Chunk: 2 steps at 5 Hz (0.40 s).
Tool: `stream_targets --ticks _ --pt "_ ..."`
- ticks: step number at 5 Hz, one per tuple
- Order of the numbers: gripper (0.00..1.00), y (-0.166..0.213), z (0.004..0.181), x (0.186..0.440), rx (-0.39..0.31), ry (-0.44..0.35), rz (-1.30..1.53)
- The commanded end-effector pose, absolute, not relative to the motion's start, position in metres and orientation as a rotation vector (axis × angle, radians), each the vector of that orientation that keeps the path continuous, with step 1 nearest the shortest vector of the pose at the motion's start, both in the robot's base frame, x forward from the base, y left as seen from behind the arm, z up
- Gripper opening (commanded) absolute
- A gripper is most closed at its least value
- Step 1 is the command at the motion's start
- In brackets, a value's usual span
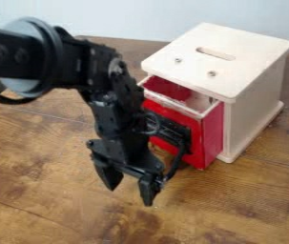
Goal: Close the drawer
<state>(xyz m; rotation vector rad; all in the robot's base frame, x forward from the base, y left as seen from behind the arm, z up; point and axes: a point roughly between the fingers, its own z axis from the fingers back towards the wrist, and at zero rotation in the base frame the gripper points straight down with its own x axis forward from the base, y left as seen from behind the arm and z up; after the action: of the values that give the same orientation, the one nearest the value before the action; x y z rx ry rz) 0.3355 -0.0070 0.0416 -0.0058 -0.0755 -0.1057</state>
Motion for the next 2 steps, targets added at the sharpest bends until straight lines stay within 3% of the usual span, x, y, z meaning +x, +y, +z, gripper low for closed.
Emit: stream_targets --ticks 1,2 --pt "1.0 0.001 0.065 0.363 0.0 -0.184 -0.087" --pt "1.0 0.0 0.065 0.376 -0.001 -0.183 -0.094"
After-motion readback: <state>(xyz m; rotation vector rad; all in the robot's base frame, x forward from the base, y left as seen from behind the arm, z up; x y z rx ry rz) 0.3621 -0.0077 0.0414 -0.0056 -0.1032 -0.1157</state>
